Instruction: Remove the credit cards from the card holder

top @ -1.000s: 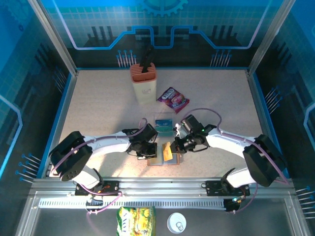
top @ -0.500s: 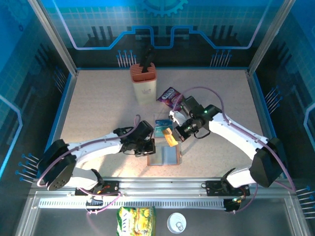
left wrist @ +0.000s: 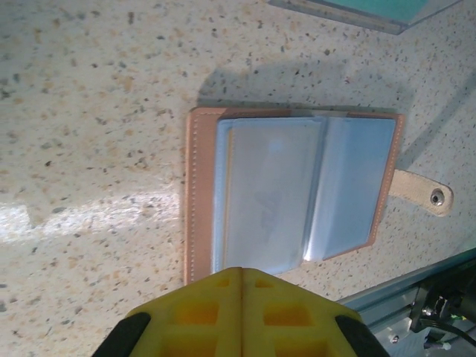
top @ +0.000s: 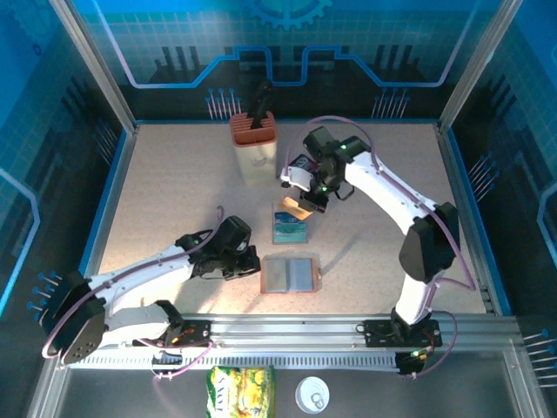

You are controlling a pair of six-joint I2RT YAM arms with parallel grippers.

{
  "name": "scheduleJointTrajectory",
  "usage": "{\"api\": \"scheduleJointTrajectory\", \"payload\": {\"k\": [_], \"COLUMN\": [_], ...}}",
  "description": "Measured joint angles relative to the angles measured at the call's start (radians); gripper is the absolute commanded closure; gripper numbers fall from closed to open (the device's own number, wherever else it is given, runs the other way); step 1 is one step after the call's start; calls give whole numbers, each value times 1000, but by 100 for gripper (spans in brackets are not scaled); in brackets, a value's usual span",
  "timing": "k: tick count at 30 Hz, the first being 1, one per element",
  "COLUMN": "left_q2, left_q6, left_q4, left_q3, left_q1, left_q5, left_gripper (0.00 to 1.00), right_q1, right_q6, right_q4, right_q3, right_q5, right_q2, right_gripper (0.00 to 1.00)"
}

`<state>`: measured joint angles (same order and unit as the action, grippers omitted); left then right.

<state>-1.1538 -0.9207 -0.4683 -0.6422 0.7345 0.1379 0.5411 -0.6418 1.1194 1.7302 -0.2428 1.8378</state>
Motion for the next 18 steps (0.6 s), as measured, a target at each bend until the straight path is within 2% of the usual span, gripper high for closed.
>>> {"api": "scheduleJointTrajectory", "payload": {"k": [10,18], "left_q2": [57,62], "left_q6": [-23,-31], "left_q4": [-24,-24], "left_q3": [24,36], "left_q1": [-18,-19], "left_q5": [-3,-4], "left_gripper": [93,93], "right_q1": [-37,-51], "right_q6": [-152,-208], "right_q4": [111,130], "right_q3": [305,364], "right_q5": [20,60], "right_q2": [281,378], "right_gripper": [100,100]}}
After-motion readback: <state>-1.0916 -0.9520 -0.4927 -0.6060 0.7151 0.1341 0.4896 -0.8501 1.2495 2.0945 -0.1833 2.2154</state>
